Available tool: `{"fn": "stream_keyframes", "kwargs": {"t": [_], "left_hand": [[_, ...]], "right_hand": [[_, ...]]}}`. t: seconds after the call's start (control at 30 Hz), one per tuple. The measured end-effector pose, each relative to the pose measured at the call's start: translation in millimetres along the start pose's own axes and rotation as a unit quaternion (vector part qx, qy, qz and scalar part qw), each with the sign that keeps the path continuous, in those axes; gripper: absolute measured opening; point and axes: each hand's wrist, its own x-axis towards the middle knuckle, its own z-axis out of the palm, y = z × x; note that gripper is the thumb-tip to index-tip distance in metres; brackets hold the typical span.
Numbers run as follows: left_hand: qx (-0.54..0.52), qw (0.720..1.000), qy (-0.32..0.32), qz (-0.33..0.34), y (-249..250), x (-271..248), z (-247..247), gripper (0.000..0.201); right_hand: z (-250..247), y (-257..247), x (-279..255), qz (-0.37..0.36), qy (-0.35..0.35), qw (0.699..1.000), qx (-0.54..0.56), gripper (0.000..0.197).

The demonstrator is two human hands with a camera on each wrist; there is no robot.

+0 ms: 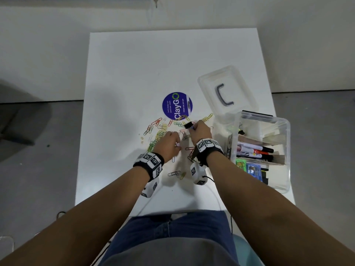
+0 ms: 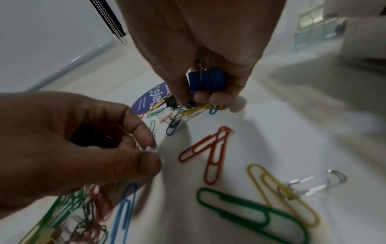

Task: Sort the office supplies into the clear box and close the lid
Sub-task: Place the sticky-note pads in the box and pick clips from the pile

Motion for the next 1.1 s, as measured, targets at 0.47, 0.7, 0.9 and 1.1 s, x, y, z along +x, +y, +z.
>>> {"fn": "stream_keyframes", "kwargs": {"t": [0.47,0.7,0.9,1.1], "left_hand": [[-0.137,0.990,0.006,0.011,60.5,-1.8,-48.2,0.016],[-0.163,0.986,0.012,0.015,107.5,3.1,-54.0,0.020],[-0.155,0.985,0.018,0.072,196.5,24.5,-43.4,0.019],[-0.081,0.993,-0.001,0.088,236.1,40.0,-16.2,0.032]], "right_hand": [[-64.1,9.7,-42.1,-0.054,0.006,0.998,-0.007,0.011],[-115.7,8.7,-52.2,-0.071,-0.012,0.991,0.112,0.012],[-186.8,33.8,-40.4,-0.021,0.121,0.979,0.160,0.009],[-202.6,53.4,-34.3,-0.005,0.052,0.995,0.088,0.025]]}}
